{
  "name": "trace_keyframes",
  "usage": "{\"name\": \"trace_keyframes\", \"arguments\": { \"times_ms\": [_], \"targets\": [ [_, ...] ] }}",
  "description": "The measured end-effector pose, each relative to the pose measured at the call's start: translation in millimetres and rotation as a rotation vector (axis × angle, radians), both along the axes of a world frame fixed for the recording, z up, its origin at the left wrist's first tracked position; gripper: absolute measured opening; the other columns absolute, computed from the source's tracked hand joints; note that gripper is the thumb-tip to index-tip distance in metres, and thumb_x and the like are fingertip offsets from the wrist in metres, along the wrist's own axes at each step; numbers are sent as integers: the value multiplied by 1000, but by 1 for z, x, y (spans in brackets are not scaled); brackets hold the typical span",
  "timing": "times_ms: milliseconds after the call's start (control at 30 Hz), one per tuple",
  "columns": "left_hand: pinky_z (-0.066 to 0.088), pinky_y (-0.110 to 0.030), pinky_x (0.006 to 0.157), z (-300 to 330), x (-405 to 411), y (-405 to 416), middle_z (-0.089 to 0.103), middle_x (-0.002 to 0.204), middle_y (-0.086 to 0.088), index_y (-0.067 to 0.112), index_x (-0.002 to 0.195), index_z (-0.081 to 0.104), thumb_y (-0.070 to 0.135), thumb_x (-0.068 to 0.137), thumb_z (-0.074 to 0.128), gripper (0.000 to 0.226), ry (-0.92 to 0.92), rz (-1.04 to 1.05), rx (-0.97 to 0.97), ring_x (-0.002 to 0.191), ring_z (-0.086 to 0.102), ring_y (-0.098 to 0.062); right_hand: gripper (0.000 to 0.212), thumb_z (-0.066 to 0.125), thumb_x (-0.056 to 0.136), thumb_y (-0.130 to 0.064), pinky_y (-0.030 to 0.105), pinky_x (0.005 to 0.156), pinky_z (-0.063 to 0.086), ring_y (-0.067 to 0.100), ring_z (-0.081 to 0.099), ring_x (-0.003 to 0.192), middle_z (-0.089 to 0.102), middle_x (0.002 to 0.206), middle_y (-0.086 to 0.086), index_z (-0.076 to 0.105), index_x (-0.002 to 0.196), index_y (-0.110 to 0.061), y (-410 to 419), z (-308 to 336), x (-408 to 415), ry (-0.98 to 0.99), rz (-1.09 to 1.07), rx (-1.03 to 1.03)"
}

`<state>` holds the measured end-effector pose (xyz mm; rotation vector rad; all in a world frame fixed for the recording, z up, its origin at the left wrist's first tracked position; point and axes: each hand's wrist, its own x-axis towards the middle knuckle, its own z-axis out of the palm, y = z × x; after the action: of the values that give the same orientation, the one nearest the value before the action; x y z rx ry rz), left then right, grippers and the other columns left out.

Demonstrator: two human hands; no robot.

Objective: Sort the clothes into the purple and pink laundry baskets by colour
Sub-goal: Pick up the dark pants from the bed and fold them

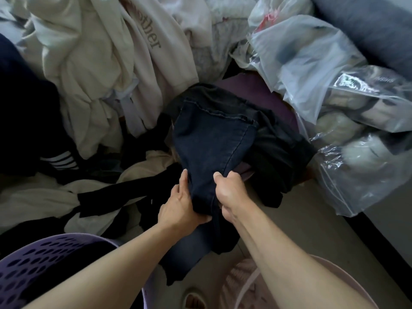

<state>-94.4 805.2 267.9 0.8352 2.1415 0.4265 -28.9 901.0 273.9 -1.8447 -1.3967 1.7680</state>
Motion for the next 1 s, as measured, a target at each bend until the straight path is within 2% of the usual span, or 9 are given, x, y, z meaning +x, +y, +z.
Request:
{"name": "trace_keyframes", "arguments": {
  "times_ms": [67, 100, 167, 400, 500, 633, 733, 900, 1000],
  "targets": [
    [44, -42, 98, 15, -5, -11, 53, 133, -3, 24, 148, 15, 38, 69, 78, 102, -2, 94, -5, 122, 51, -26, 11, 48, 93, -18, 45, 96, 49, 25, 58, 100, 59, 103, 7, 53, 93, -8, -9, 26, -7, 60, -12, 29],
    [45, -41, 94, 24, -8, -16, 61, 121, -4, 24, 135, 38, 35, 74, 73, 72, 19, 126, 4, 116, 55, -28, 13, 48, 93, -18, 47, 94, 48, 28, 59, 101, 61, 103, 10, 53, 92, -6, -12, 40, -10, 91, -16, 55],
    [47, -35, 79, 50, -12, -25, 66, 96, -6, 26, 88, 57, 29, 83, 64, 9, 54, 189, 69, 103, 60, -32, 19, 49, 93, -15, 49, 92, 50, 34, 60, 107, 64, 110, 18, 57, 98, 2, -18, 71, -15, 190, -26, 111],
    [45, -35, 72, 155, -32, -38, 66, 86, -9, 22, 74, 58, 17, 87, 59, 14, 11, 379, 452, 94, 61, -35, 30, 57, 83, 5, 36, 85, 52, 25, 64, 95, 66, 102, 16, 59, 113, 1, -53, 191, -20, 638, 111, 105],
    [44, -37, 66, 207, -49, -43, 59, 64, -1, 26, 57, 52, 14, 83, 63, 30, -41, 388, 590, 80, 63, -34, 59, 54, 64, 13, 29, 88, 51, 19, 63, 101, 66, 107, 10, 55, 121, -4, -71, 232, -13, 579, 286, 234],
    [48, -41, 67, 283, -58, -49, 55, 56, 4, 23, 53, 53, 25, 68, 57, 16, -82, 330, 750, 65, 53, -22, 57, 58, 70, 23, 13, 75, 50, 15, 62, 95, 66, 105, 6, 55, 118, -7, -93, 285, -11, 412, 363, 486],
    [51, -45, 71, 334, -58, -52, 58, 59, 2, 23, 56, 54, 15, 79, 63, 26, -81, 293, 831, 67, 55, -21, 57, 63, 70, 22, 10, 63, 50, 11, 61, 86, 63, 95, 0, 51, 115, -11, -104, 317, -10, 455, 267, 458],
    [52, -40, 76, 415, -52, -58, 63, 70, -4, 14, 68, 60, 6, 87, 61, 20, -109, 238, 934, 75, 61, -21, 66, 78, 67, -19, 36, 91, 53, 15, 63, 102, 66, 111, 1, 49, 125, -12, -127, 354, -8, 262, 329, 413],
    [55, -44, 81, 457, -48, -59, 70, 82, -11, 17, 72, 62, 12, 88, 61, 16, -104, 228, 993, 85, 67, -29, 45, 64, 84, -32, 49, 90, 53, 25, 63, 100, 65, 109, 6, 53, 124, -17, -137, 383, -13, 127, 330, 411]
  ]
}}
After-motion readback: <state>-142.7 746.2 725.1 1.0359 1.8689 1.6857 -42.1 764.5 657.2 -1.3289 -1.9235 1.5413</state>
